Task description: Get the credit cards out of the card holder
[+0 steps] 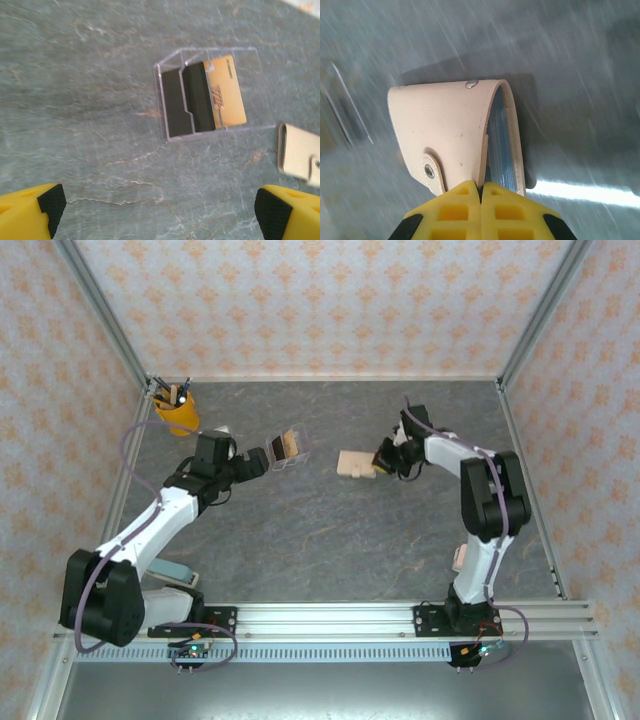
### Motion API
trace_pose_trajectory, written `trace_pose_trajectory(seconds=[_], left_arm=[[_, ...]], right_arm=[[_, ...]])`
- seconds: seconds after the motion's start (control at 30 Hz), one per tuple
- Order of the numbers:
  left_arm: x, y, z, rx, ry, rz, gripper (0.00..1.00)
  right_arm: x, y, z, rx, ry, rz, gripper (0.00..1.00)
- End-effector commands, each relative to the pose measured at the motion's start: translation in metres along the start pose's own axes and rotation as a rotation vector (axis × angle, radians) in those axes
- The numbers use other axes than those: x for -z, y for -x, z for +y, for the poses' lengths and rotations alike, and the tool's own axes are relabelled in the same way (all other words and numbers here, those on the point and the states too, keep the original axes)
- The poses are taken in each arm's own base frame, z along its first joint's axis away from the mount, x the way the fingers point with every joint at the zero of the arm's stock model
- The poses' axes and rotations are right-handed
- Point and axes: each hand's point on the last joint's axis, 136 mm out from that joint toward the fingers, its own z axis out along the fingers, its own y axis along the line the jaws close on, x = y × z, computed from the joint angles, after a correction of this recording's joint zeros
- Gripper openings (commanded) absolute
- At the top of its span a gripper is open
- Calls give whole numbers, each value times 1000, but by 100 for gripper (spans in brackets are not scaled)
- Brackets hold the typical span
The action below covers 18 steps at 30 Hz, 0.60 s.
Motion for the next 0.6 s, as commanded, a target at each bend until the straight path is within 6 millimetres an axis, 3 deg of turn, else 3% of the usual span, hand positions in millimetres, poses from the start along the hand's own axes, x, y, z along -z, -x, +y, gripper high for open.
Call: trace_pose_trajectory(seconds=[0.0, 0.1, 0.2, 0.27, 0.43, 0.57], left_arm=[[-6, 2, -31, -48, -66, 28, 100], [-17, -7, -58, -108, -105, 68, 100], [-28, -16, -89, -155, -153, 108, 100], [-34, -22, -108, -186, -171, 137, 100], [-47, -51, -159, -315, -221, 226, 94], [-62, -91, -198, -436, -282, 358, 87]], right_arm=[[14, -55, -20, 70, -20, 104, 0], [30, -71, -34, 105, -83, 89, 1], [49, -61, -30, 110, -116, 3, 35], [57, -50, -25, 94, -121, -59, 48], [69, -31, -40, 12, -222, -196, 53], [80, -27, -47, -52, -258, -264, 61]])
